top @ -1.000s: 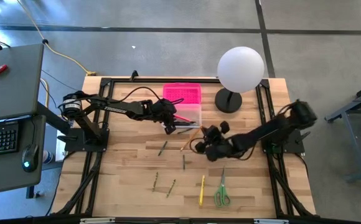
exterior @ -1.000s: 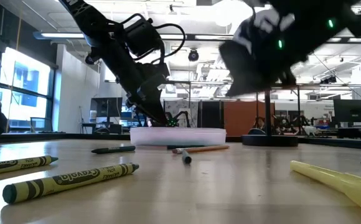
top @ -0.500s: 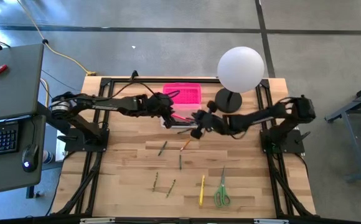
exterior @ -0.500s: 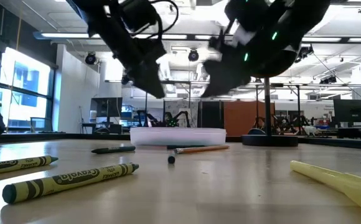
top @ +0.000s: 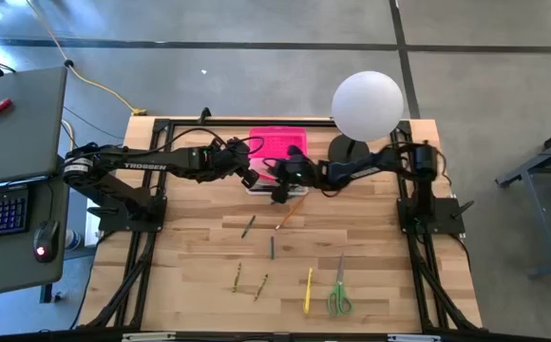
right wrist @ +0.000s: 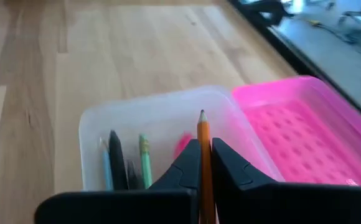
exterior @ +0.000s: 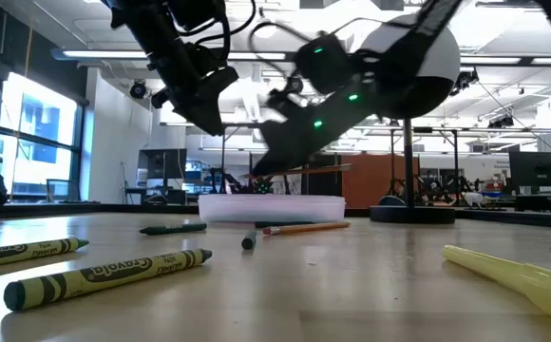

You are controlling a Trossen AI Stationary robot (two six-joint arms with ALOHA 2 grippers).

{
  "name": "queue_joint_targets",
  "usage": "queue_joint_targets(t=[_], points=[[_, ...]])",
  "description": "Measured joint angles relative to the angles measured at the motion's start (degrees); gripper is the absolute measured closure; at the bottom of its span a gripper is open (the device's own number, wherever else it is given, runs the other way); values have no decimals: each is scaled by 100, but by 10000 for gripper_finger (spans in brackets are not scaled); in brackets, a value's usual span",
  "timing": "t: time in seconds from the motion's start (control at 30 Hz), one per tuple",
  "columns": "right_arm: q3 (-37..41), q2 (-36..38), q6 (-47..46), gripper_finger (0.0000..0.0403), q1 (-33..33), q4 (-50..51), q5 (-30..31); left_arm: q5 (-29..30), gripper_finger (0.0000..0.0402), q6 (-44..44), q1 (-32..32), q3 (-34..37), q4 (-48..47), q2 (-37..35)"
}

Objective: Pick & place school supplies into a supply box
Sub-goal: Put the bottom orange pencil into the transparent supply box, then put the orange pencil into the transparent supply box

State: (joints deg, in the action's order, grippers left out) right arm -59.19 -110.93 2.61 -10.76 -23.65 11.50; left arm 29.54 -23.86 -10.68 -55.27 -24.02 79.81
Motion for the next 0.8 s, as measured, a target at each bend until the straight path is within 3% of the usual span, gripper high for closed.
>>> queue_joint_targets(t=[0.3,0.6,0.8], points=[[-1240,-1133,88,396,-286,333,-215,2,289,0,-15,0,-48,0],[-1228,-1292,3,387,-311,349,165,86,289,17,-15,2,-167,4],[-1227,-1292,15,352,-303,352,166,93,289,17,-15,2,-170,5]])
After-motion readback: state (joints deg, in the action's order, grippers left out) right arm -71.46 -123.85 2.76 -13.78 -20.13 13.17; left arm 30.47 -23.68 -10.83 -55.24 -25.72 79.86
